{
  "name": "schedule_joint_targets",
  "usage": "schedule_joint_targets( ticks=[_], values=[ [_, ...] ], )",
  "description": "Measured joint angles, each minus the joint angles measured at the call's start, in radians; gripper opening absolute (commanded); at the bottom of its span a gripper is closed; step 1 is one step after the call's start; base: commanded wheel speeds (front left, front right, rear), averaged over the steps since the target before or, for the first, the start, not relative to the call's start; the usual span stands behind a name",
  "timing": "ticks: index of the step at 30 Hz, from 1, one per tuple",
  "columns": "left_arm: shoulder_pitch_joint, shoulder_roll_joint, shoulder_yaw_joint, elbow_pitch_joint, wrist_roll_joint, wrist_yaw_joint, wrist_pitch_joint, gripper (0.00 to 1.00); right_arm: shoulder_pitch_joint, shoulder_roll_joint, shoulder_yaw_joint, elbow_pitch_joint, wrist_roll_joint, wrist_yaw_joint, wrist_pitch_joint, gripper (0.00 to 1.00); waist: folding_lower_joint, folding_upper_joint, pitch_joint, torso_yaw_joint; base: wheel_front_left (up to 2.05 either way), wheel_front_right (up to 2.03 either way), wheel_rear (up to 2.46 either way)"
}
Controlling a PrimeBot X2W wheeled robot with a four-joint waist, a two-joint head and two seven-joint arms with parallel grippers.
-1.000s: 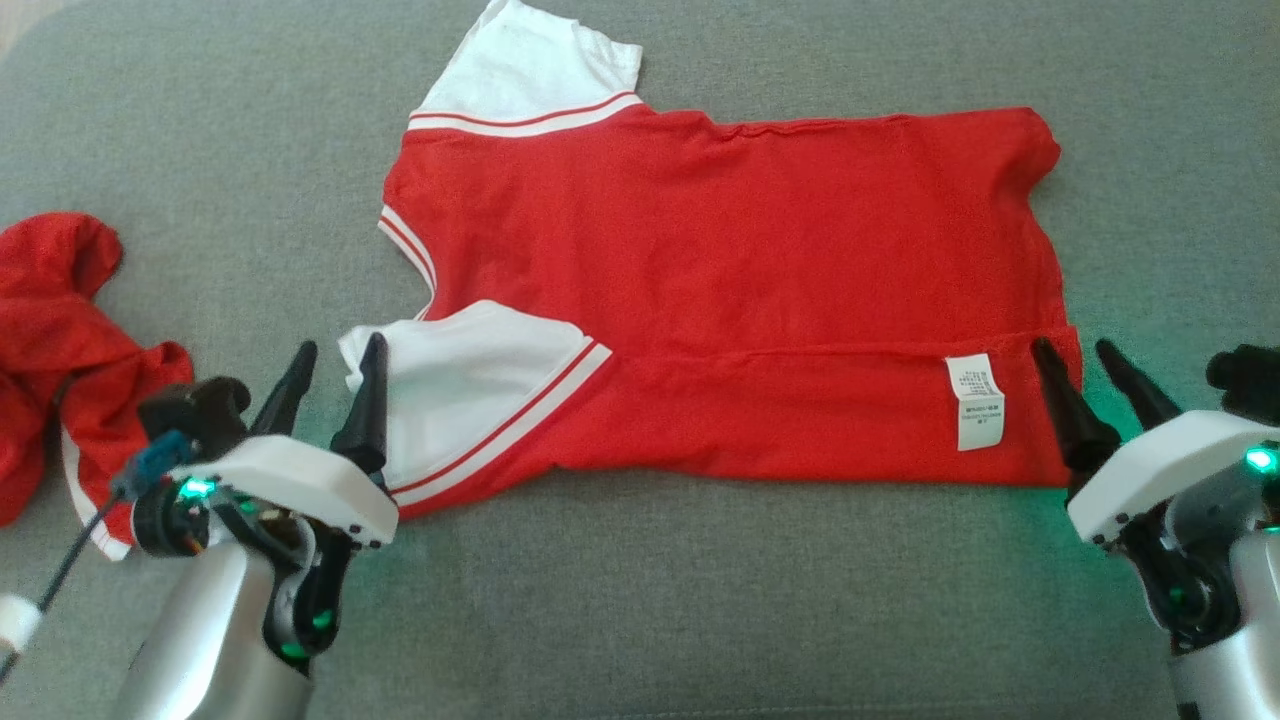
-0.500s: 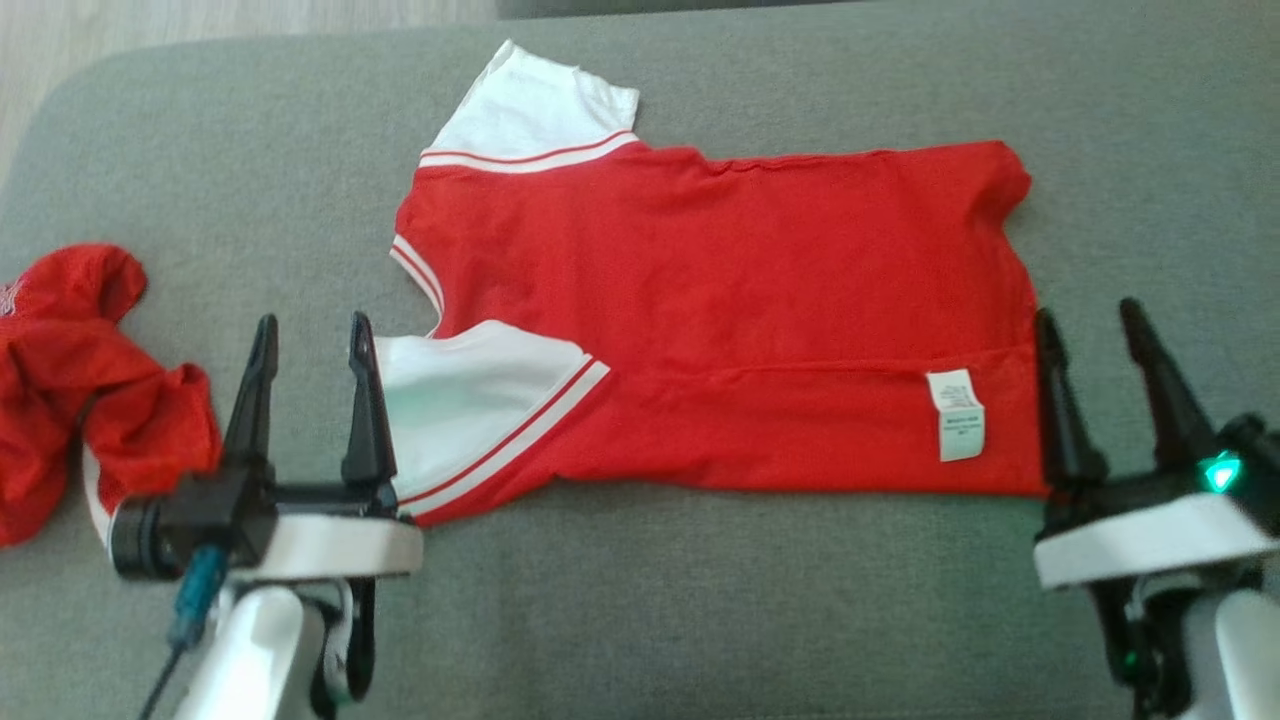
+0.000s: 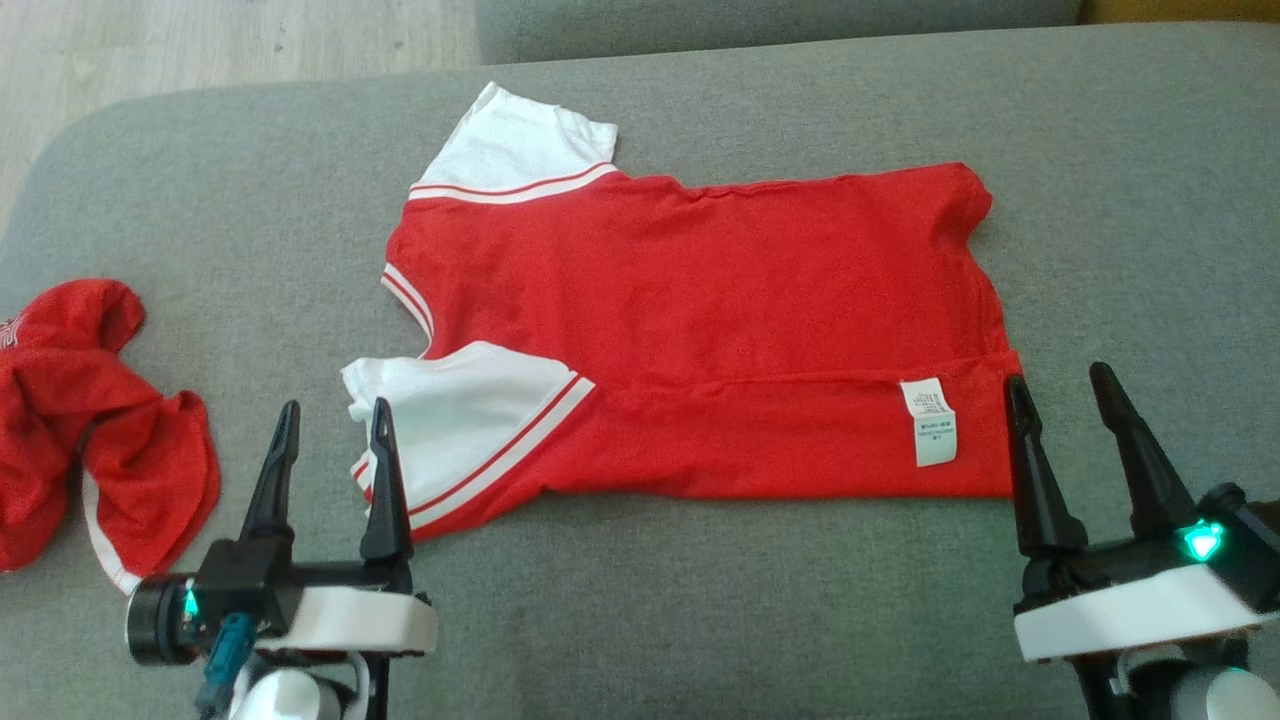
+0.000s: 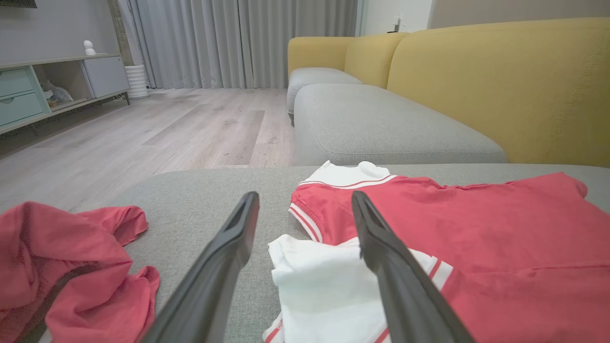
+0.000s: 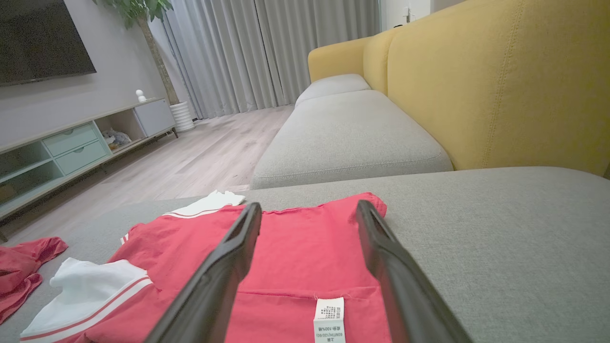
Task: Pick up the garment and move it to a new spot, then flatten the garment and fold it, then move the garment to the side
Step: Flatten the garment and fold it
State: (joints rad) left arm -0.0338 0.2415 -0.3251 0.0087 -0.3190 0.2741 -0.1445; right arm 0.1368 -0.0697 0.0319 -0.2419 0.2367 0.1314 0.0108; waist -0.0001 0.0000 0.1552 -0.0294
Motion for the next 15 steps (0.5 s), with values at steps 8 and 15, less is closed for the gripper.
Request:
schedule_joint_targets(
  ticks=[8,15],
  values=[
    [0.000,0.004,-0.016,0.060,-0.053,-0.029,0.096,1.00,0.000,0.007,-0.026,0.026,0.000,0.000,0.050,1.00,0.0000,0.0000,-0.003,0.003,0.00,0.00,0.00],
    [-0.007,0.004,-0.032,0.214,-0.153,-0.095,0.253,1.00,-0.002,-0.018,-0.096,0.230,0.010,0.000,0.132,1.00,0.0001,0.0000,0.027,0.007,0.00,0.00,0.00]
  ],
)
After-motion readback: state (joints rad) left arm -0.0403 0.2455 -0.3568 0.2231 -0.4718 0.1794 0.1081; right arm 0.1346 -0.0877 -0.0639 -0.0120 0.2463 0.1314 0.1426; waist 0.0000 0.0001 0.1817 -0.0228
